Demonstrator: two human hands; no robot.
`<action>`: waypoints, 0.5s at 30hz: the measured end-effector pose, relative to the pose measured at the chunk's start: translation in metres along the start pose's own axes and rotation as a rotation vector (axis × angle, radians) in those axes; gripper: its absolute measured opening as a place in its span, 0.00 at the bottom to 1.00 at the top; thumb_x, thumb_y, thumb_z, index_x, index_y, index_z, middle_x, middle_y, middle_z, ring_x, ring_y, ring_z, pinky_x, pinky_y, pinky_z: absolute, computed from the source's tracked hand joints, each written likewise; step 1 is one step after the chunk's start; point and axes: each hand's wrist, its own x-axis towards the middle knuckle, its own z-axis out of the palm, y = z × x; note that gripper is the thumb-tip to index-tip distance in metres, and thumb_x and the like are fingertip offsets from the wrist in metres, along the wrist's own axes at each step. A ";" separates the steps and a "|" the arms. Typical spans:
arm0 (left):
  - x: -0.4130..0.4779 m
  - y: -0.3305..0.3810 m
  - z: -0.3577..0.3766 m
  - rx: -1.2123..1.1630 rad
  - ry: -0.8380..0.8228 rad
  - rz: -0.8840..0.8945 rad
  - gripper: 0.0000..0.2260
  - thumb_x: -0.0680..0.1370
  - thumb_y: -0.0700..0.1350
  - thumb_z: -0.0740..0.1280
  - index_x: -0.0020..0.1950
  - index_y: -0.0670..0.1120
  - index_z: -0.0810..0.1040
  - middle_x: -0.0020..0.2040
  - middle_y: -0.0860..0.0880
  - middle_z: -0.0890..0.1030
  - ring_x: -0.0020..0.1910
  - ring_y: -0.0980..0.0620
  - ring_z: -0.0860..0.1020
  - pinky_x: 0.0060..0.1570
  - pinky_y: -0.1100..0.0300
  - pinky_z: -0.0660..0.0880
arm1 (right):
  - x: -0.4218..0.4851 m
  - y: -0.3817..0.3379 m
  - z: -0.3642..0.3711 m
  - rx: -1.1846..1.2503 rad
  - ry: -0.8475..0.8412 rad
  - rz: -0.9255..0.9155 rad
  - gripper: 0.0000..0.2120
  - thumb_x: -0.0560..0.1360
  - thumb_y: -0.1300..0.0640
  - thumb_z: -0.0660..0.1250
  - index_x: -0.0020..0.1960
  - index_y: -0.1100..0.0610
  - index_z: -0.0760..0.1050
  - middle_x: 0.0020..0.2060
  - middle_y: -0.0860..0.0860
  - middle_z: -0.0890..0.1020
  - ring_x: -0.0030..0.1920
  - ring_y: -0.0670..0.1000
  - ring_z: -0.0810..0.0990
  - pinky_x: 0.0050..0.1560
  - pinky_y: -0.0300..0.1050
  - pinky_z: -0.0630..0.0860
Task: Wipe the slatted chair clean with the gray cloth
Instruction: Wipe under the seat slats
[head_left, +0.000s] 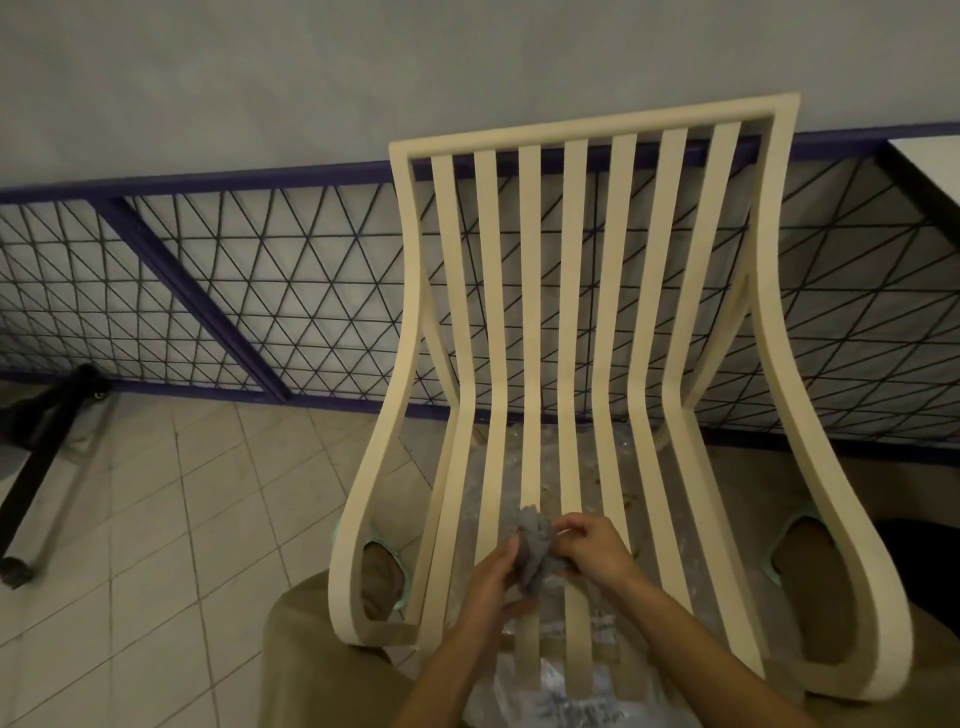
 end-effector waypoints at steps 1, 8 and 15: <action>-0.001 -0.002 -0.002 0.008 0.011 0.007 0.08 0.80 0.51 0.64 0.56 0.51 0.79 0.56 0.48 0.81 0.57 0.48 0.79 0.54 0.47 0.79 | -0.001 0.003 -0.001 -0.003 -0.006 0.001 0.07 0.73 0.70 0.66 0.45 0.63 0.81 0.38 0.58 0.83 0.37 0.53 0.81 0.35 0.42 0.79; -0.002 -0.004 -0.019 0.254 0.110 0.183 0.19 0.73 0.36 0.72 0.60 0.51 0.73 0.55 0.47 0.78 0.50 0.50 0.79 0.40 0.59 0.81 | -0.007 0.015 0.003 -0.053 -0.190 -0.004 0.09 0.76 0.64 0.67 0.48 0.54 0.83 0.47 0.53 0.85 0.48 0.50 0.83 0.46 0.41 0.81; 0.002 0.026 -0.059 0.446 0.332 0.363 0.15 0.73 0.37 0.71 0.55 0.52 0.74 0.49 0.52 0.77 0.48 0.53 0.77 0.40 0.66 0.77 | 0.006 0.019 -0.003 -0.382 -0.053 -0.110 0.12 0.78 0.57 0.66 0.60 0.52 0.79 0.56 0.48 0.81 0.55 0.44 0.78 0.55 0.35 0.71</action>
